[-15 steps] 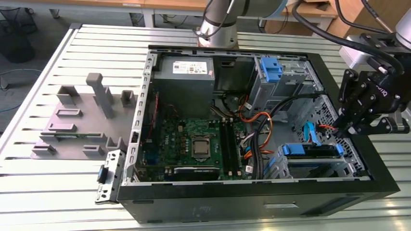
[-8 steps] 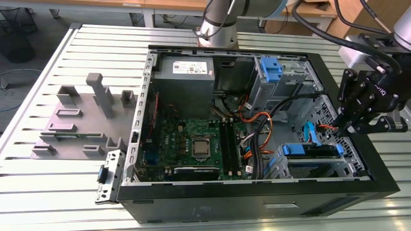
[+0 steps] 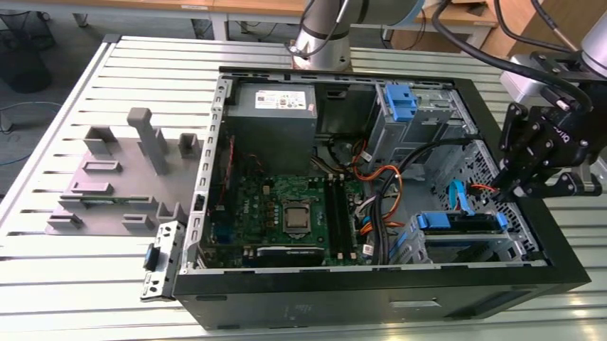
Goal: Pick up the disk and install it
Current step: 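Insert the second disk wire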
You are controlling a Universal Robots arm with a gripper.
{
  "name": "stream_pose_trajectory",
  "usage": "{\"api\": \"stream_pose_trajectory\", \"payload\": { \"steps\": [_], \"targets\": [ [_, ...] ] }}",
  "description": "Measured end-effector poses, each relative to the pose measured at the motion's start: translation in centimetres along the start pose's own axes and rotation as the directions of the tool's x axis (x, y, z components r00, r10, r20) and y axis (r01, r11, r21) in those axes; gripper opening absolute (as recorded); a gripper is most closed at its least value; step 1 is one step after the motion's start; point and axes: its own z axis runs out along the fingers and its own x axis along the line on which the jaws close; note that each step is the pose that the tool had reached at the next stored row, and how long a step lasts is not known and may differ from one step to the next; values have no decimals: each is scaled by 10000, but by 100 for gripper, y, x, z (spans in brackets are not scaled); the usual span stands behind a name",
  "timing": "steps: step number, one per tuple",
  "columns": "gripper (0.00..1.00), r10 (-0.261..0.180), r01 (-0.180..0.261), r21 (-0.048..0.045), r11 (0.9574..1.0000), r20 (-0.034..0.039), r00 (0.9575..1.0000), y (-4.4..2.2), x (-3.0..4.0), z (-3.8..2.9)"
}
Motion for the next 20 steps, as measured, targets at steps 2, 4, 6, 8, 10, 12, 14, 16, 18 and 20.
{"api": "stream_pose_trajectory", "payload": {
  "steps": [2, 4, 6, 8, 10, 12, 14, 16, 18, 20],
  "targets": [
    [29, -1, 1, 0, 10000, -1, 10000, 0, -1, 6],
    [29, -3, 3, 0, 10000, 0, 10000, 10, -2, 10],
    [29, -8, 8, 1, 10000, -1, 10000, 29, -2, 11],
    [29, -8, 8, 1, 10000, -4, 10000, 50, -1, 13],
    [29, -9, 9, 1, 10000, -6, 10000, 57, 0, 15],
    [29, -10, 10, 2, 10000, -8, 10000, 58, -1, 17],
    [29, -9, 9, 1, 10000, -7, 10000, 58, -2, 24],
    [29, -9, 9, 2, 10000, -9, 10000, 58, -1, 24],
    [29, -9, 9, 2, 10000, -8, 10000, 58, -1, 25],
    [29, -9, 9, 2, 10000, -7, 10000, 58, -1, 25]
  ]
}}
